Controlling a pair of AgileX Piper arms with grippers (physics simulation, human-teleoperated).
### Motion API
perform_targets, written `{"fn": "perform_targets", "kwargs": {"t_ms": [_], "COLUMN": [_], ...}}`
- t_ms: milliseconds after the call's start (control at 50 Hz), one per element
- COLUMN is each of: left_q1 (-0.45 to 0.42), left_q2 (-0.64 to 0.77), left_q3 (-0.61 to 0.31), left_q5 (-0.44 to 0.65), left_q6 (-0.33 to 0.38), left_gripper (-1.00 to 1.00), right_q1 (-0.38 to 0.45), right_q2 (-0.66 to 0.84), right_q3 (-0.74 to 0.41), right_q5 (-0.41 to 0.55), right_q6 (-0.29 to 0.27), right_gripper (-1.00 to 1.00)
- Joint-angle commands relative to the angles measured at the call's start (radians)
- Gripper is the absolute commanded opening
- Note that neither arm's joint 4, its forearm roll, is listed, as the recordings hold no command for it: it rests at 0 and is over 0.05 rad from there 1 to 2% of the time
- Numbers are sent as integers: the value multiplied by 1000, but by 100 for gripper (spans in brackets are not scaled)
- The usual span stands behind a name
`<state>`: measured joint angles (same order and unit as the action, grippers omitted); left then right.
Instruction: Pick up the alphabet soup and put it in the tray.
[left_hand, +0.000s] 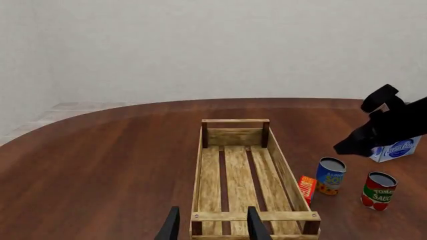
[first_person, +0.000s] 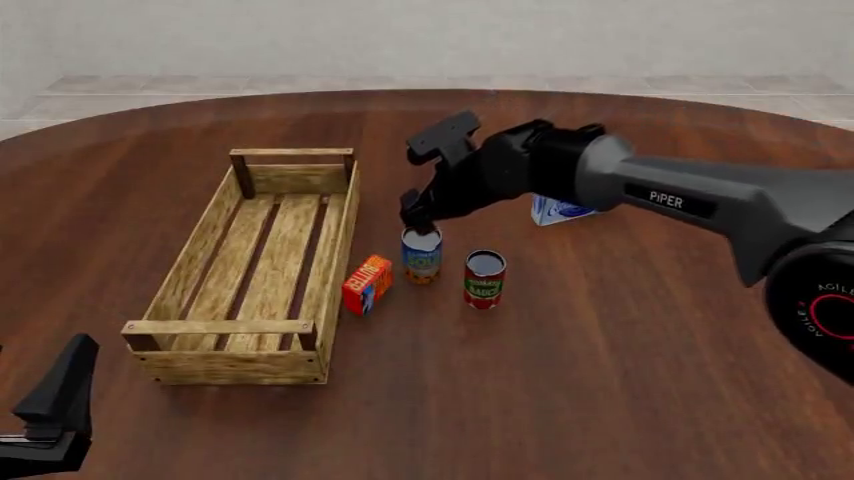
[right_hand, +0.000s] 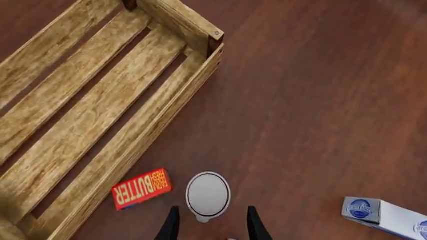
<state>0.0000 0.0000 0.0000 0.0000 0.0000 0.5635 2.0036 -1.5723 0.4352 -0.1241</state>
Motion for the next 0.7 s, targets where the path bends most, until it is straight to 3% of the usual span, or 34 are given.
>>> {"fn": "perform_targets", "kwargs": {"t_ms": [20, 700], "left_q1": [0, 0], "left_q2": [0, 0], "left_q3": [0, 0], "left_q5": [0, 0], "left_q6": [0, 0], "left_gripper": [100, 100], "right_q1": [2, 3], "right_q2": [33, 249], "right_q3": [-12, -61], "right_q5": [-8, -79], "right_q6": [5, 79], "right_gripper": [100, 100]}}
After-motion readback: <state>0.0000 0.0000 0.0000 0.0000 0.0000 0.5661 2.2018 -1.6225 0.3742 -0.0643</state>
